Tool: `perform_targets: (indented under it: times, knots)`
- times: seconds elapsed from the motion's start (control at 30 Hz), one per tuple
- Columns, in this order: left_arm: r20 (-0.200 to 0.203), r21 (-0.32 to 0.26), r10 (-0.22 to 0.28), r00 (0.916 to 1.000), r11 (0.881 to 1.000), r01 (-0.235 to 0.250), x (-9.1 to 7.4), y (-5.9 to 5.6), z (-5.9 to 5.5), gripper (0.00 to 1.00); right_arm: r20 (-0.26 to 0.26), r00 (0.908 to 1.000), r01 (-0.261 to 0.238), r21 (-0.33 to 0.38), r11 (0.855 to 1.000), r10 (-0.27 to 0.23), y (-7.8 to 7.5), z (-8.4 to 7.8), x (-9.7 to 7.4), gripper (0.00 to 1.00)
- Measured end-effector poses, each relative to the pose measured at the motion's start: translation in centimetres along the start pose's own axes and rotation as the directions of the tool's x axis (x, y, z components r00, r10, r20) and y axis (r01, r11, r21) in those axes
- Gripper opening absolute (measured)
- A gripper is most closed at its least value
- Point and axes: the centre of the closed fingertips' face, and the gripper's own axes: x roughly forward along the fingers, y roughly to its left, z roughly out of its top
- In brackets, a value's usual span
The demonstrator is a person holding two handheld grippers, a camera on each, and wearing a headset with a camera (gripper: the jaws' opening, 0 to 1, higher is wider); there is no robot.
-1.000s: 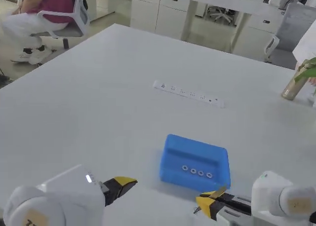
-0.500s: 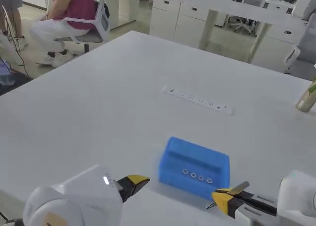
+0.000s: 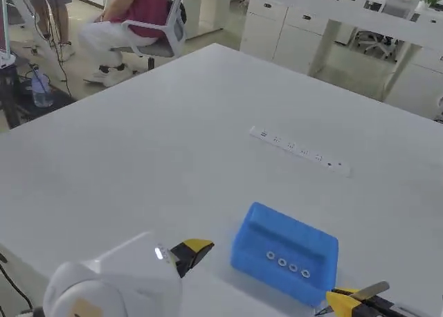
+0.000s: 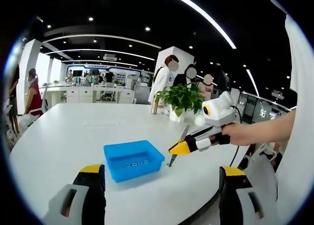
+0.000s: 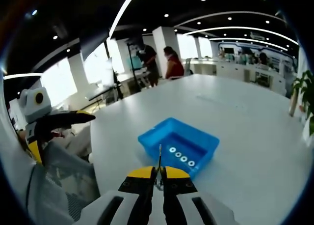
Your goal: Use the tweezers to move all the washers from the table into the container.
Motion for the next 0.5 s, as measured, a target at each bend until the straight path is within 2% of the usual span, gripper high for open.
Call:
perform_targets:
  times: [0.13, 0.27, 0.43, 0.5]
  knots:
    - [0.007, 0.018, 0.013, 0.9999, 1.0, -0.013, 0.4, 0.8, 0.6, 0.99, -0.007, 1.0, -0.004, 0.014, 1.0, 0.004, 0.2, 0.6, -0.4, 0.03]
    - [0.034, 0.013, 0.029, 0.999, 0.999, -0.029, 0.6, 1.5, 1.2, 0.99, -0.018, 0.9998, -0.01, 0.019, 1.0, 0.011, 0.4, 1.2, -0.6, 0.03]
    - [0.055, 0.007, 0.043, 0.9976, 0.999, -0.043, 0.4, 2.0, 1.5, 0.99, -0.042, 0.9988, -0.023, -0.017, 1.0, 0.022, 0.7, 2.0, -0.5, 0.03]
    - [0.063, 0.012, 0.051, 0.9967, 0.999, -0.052, 0.0, 2.0, 1.7, 0.99, -0.034, 0.999, -0.03, -0.03, 0.999, 0.029, 1.0, 2.7, -0.3, 0.03]
